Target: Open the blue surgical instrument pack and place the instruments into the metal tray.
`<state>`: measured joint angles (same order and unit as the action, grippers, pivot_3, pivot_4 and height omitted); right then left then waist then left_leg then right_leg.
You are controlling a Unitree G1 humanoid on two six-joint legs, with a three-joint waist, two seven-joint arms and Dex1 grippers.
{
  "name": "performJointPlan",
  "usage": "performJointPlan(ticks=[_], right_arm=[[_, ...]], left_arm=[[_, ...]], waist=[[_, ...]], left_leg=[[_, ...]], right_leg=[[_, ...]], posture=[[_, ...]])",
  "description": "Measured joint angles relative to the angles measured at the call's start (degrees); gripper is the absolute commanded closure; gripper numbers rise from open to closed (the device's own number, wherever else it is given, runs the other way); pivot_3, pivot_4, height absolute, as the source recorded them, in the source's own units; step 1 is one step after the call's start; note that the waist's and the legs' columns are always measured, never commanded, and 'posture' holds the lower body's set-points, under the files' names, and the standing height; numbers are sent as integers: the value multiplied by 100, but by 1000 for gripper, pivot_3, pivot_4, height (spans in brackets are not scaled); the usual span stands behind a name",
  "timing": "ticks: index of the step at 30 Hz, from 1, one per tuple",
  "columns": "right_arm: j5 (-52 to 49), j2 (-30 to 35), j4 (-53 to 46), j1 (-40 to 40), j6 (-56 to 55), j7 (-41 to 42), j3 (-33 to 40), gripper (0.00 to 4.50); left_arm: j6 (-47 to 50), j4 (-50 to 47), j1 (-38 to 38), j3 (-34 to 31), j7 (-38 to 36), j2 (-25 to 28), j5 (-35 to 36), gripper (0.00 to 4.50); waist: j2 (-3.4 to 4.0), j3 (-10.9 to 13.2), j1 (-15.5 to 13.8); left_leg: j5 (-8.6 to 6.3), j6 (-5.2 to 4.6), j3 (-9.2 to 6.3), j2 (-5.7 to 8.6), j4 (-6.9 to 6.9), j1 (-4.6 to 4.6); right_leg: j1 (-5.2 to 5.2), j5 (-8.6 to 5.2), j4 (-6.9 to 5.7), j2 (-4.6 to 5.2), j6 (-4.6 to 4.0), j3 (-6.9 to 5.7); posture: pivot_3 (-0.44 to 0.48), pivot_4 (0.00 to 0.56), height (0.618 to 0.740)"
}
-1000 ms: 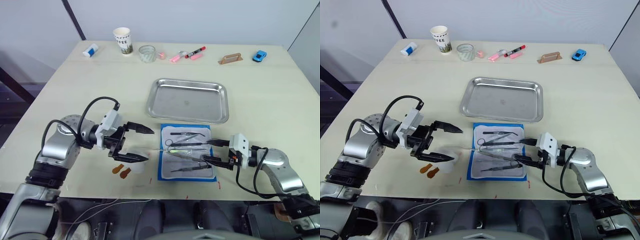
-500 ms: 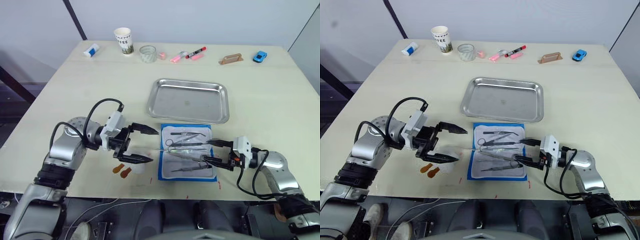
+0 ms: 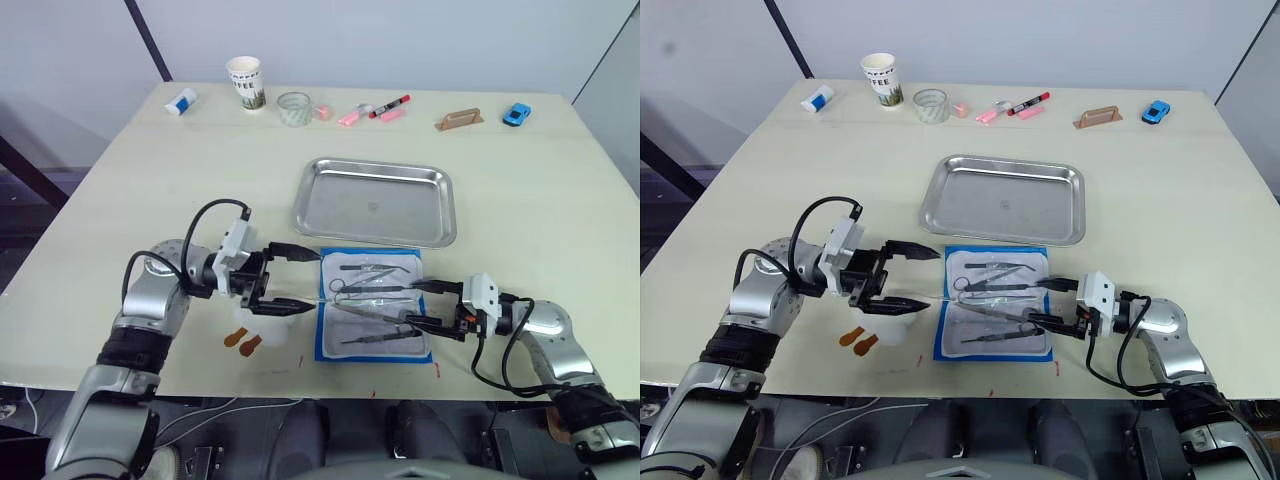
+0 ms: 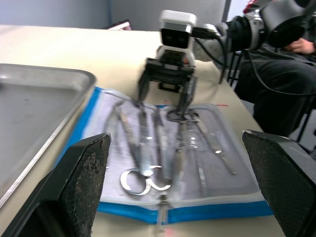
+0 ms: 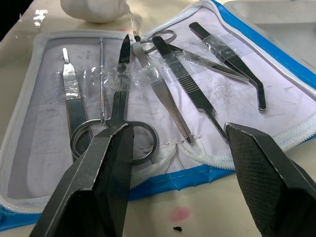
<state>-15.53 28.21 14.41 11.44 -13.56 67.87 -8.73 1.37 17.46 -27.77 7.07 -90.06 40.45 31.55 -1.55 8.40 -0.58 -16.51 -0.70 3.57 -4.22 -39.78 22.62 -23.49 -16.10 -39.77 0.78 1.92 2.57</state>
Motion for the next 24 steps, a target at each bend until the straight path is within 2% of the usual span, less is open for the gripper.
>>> performJointPlan(ticks=[3, 6, 12, 24], right_arm=[[11, 0, 19, 9, -37, -10, -19, 1250], [25, -5, 41, 22, -49, -39, -40, 1250], [26, -29, 57, 21, -52, -90, -50, 1250], [24, -74, -71, -147, -18, -358, -31, 1250]], left_arm=[[-83, 188, -96, 4, -7, -83, -82, 0], [-376, 970, -603, 119, -12, -447, -442, 0], [-648, 1588, -1039, 337, -13, -1008, -883, 0], [-992, 2021, -1195, 476, -13, -1150, -1115, 0]], waist=[[-4, -3, 10], [-11, -10, 17], [-24, -20, 31], [-25, -21, 103]], left_leg=[[0, 0, 0, 0, 0, -3], [0, 0, -2, 0, 0, -4], [0, 0, -3, 0, 0, -5], [0, 0, -9, 0, 1, -3]], right_leg=[[3, 0, 1, 0, 0, 0], [4, 0, 0, -2, 0, -1], [6, 0, 1, -3, 0, 0], [6, -1, 1, -3, -2, -3]], posture=[[0, 150, 718], [0, 150, 718], [0, 150, 718], [0, 150, 718]])
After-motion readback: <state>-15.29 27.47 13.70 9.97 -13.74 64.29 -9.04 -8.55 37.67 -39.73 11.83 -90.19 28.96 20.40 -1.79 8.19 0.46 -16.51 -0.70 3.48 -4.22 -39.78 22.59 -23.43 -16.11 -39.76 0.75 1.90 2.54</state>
